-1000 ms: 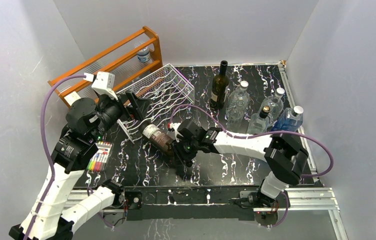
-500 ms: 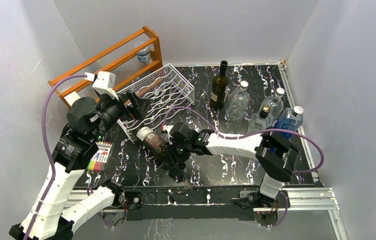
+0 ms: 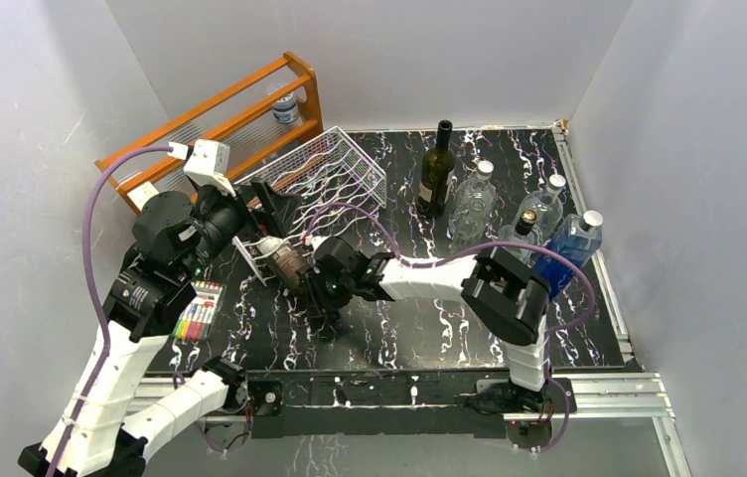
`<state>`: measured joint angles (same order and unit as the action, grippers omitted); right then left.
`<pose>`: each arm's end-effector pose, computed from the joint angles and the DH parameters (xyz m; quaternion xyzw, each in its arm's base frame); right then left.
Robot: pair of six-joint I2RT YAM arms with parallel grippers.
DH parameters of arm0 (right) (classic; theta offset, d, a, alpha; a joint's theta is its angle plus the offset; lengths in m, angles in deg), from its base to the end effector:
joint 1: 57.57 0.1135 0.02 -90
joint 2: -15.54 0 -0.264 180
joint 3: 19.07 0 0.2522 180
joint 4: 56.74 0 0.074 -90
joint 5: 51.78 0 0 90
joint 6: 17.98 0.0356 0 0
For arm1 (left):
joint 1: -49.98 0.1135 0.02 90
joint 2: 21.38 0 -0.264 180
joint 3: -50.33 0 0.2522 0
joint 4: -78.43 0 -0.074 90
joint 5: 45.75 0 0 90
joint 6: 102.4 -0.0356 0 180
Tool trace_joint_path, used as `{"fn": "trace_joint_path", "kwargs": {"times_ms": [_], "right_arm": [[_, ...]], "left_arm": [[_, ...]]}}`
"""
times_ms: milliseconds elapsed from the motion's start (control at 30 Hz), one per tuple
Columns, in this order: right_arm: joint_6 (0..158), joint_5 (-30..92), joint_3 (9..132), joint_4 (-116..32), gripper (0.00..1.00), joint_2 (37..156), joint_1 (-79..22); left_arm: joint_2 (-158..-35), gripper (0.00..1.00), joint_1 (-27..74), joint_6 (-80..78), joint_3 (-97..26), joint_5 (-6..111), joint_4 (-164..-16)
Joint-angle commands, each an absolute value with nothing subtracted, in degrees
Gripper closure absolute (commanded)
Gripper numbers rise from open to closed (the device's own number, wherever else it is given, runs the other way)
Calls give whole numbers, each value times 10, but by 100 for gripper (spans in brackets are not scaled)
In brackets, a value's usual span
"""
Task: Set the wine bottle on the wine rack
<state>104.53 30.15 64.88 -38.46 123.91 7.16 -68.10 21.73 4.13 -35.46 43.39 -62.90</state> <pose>0.1718 0.3757 0.1857 -0.2807 0.8700 0.3429 0.2162 0.1275 -0.0679 0.4654 0.0666 0.7015 -0.2654 0.6581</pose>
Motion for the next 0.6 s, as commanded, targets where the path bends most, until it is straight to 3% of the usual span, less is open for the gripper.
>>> {"fn": "trace_joint_path", "kwargs": {"times_ms": [0, 567], "right_arm": [[1059, 323, 728, -524, 100, 1252, 72], [1081, 321, 856, -528, 100, 1371, 72]], "left_arm": [[-684, 2, 218, 38, -385, 443, -637], [-680, 2, 218, 38, -387, 448, -636]]}}
